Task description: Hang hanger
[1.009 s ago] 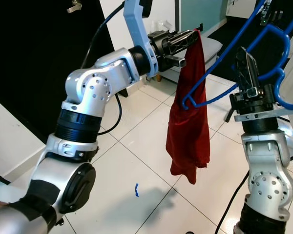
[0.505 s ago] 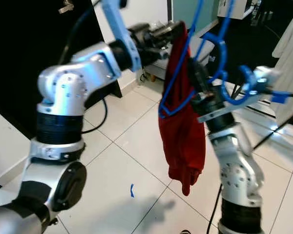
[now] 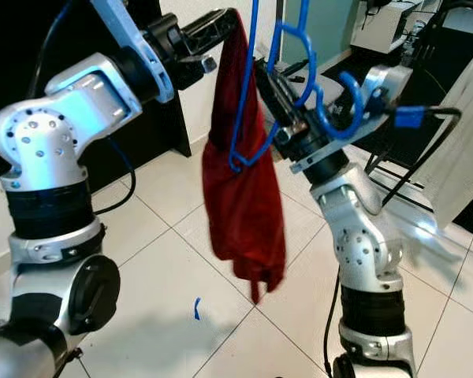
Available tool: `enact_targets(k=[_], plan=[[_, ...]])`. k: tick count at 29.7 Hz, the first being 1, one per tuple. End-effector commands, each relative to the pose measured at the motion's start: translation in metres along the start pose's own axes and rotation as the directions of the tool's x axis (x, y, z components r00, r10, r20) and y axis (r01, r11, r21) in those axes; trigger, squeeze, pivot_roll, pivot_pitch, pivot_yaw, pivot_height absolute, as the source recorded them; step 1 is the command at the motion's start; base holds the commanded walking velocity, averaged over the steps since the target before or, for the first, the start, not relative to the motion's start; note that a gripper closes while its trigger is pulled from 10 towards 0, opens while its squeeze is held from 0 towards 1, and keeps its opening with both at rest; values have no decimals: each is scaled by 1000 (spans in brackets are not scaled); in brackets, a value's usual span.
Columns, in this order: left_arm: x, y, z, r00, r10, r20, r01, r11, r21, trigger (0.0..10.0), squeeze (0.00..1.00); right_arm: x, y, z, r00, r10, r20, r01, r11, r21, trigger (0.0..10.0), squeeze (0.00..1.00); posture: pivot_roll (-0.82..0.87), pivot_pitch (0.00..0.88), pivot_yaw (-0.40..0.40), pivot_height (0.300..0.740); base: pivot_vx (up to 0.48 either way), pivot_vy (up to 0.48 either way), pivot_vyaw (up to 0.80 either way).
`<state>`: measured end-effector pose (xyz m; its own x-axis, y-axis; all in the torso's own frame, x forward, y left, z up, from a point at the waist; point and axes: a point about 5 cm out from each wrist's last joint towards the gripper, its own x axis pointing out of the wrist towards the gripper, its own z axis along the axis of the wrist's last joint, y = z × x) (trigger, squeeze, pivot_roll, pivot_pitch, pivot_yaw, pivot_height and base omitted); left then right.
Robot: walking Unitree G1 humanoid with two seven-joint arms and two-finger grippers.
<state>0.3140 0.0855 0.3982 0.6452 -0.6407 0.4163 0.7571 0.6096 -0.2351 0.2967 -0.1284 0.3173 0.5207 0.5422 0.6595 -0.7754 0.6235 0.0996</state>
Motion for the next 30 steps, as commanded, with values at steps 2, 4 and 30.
enact_targets(k=[2, 4, 30], plan=[[-5, 1, 4, 1000, -2, 21, 3, 1000, -1, 10000, 0, 5, 1, 8, 999, 23, 29, -22, 999, -29, 10000, 0, -16, 98, -38, 740, 0, 0, 0], [-5, 3, 2, 1000, 2, 17, -2, 1000, -13, 10000, 0, 12, 3, 8, 997, 52, 51, -52, 999, -2, 10000, 0, -15, 96, -43, 740, 0, 0, 0], [1, 0, -1, 993, 86, 76, -76, 988, -134, 10000, 0, 47, -1, -17, 990, -15, 139, 0, 994, 109, 10000, 0, 42, 94, -66, 740, 0, 0, 0]])
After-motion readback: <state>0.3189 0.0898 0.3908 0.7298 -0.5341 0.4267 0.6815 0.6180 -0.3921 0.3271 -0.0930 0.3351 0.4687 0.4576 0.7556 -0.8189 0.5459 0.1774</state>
